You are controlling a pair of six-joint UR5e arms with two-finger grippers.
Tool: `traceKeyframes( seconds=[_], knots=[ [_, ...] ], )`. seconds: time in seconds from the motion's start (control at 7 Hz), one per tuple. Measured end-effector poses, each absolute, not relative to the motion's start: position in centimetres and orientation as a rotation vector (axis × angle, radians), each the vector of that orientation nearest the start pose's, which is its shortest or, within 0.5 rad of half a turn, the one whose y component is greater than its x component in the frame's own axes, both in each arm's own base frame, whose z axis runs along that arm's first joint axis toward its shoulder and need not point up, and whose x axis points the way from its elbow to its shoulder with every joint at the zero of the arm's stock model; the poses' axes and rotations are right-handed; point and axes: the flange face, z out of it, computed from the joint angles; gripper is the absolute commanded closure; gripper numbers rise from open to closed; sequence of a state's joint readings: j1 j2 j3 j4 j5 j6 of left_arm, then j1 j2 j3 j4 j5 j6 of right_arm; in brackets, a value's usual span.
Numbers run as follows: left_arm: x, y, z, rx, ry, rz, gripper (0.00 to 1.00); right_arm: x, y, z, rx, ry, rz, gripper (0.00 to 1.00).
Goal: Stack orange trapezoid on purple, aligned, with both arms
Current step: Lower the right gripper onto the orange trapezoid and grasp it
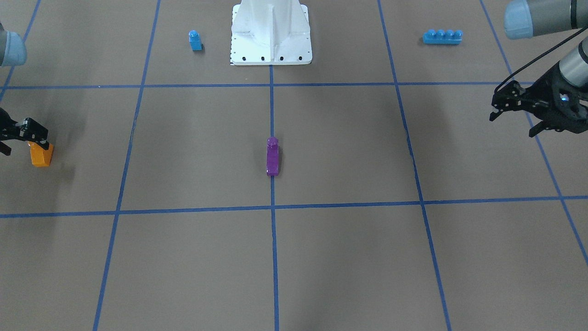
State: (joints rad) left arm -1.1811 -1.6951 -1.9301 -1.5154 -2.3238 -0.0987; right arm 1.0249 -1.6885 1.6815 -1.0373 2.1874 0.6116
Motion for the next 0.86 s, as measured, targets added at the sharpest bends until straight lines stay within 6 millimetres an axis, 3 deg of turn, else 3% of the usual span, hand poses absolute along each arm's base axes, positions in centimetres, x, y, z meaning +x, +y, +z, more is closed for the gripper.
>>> traceKeyframes(
  seconds=[0.14, 0.57, 0.86],
  knots=[
    [13.8, -50.6, 42.6, 0.218, 0.824, 0.434, 0.00, -18.2, -44.3, 61.0, 0.087, -0.780, -0.100, 0.24],
    [13.8, -50.6, 42.6, 0.218, 0.825, 0.433, 0.00, -18.9, -44.0, 62.0, 0.071, -0.773, -0.112, 0.28],
    [13.8, -50.6, 42.5, 0.219, 0.825, 0.433, 0.00, -19.8, -43.6, 62.2, 0.064, -0.767, -0.130, 0.50]
  ],
)
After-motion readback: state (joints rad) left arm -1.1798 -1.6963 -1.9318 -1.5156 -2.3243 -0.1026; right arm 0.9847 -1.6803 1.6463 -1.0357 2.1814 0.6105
